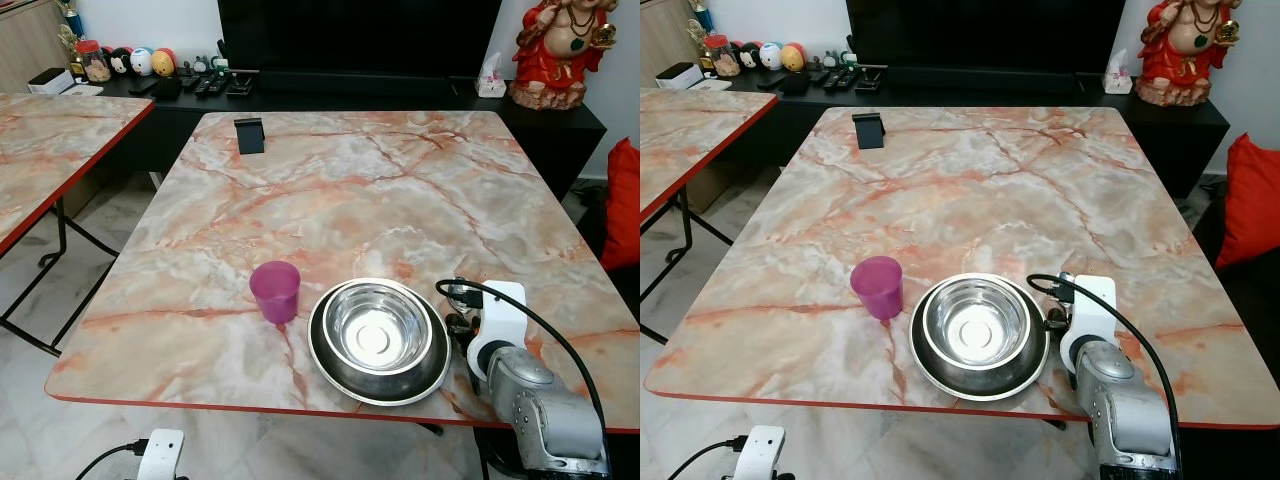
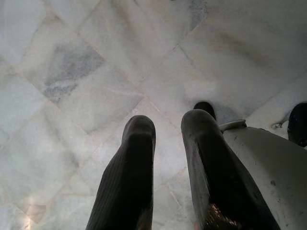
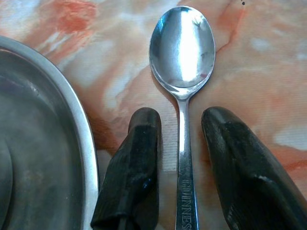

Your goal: Setting the table

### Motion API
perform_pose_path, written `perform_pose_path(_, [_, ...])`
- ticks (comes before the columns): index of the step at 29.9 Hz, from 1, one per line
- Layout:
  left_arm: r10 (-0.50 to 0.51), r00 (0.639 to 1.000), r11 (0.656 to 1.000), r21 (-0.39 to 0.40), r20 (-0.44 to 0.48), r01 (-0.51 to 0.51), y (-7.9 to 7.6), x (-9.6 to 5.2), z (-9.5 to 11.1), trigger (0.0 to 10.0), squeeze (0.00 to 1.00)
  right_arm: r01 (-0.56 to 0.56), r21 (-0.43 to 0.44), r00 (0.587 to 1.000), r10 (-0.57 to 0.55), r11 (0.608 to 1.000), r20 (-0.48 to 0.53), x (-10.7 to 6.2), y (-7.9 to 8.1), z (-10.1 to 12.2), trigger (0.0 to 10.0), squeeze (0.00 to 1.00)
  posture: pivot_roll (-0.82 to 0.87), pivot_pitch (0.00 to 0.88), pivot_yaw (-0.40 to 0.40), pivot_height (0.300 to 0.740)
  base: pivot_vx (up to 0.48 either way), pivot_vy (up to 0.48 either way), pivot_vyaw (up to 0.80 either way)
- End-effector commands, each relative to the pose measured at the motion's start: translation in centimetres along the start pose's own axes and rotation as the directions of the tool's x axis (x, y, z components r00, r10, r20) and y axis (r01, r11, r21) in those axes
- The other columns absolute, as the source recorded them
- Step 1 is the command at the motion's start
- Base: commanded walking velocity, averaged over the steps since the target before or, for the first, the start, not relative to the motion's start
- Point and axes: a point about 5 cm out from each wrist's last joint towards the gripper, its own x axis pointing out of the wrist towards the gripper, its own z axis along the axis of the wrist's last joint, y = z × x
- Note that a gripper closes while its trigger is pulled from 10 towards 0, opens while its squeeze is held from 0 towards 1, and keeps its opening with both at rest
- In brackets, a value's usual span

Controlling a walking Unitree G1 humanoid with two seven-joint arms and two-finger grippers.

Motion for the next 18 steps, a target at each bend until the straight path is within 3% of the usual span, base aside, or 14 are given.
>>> perform_pose_path(1, [-0.008,1.000,1.000,0.014,-0.011,0.008,-0.1,0.0,-0.3,10.0,0.00,0.016,-0.002,1.000,-0.016,1.000,0.020,-0.1,-0.2,0.6,10.0,0.00,-0.11,0.000,0.019,0.740,0.000,0.000,0.00])
perform_pose_path(12, [-0.008,1.000,1.000,0.020,-0.010,0.008,0.0,0.0,-0.2,10.0,0.00,0.072,0.014,0.990,-0.073,0.997,0.121,-0.3,-0.7,2.3,10.0,0.00,-0.11,0.000,0.023,0.740,0.000,0.000,0.00])
perform_pose_path(13, [-0.007,1.000,1.000,0.021,-0.009,0.007,0.0,0.0,-0.2,10.0,0.00,0.079,0.022,0.979,-0.082,0.997,0.186,-0.4,-0.7,3.1,10.0,0.00,-0.12,0.000,0.025,0.740,0.000,0.000,0.00])
perform_pose_path(14, [-0.002,1.000,1.000,0.021,-0.005,0.002,0.0,0.0,-0.1,10.0,0.00,0.084,0.024,0.925,-0.087,0.996,0.371,-1.1,-0.5,5.4,10.0,0.00,-0.12,0.000,0.029,0.740,0.000,0.000,0.00])
perform_pose_path(15, [-0.002,1.000,1.000,0.021,-0.005,0.002,0.0,0.0,-0.1,10.0,0.00,0.084,0.024,0.925,-0.087,0.996,0.371,-1.1,-0.5,5.4,10.0,0.00,-0.12,0.000,0.029,0.740,0.000,0.000,0.00])
perform_pose_path(16, [0.003,1.000,1.000,0.021,-0.002,-0.003,0.1,0.0,-0.1,10.0,0.00,0.068,0.036,0.877,-0.076,0.997,0.475,-1.6,-0.2,6.6,10.0,0.00,-0.12,0.000,0.030,0.740,0.000,0.000,0.00])
perform_pose_path(18, [0.007,1.000,1.000,0.021,-0.001,-0.007,0.1,0.0,-0.1,10.0,0.00,0.062,0.041,0.856,-0.074,0.997,0.511,-1.7,0.1,6.8,10.0,0.00,-0.12,0.000,0.030,0.740,0.000,0.000,0.00])
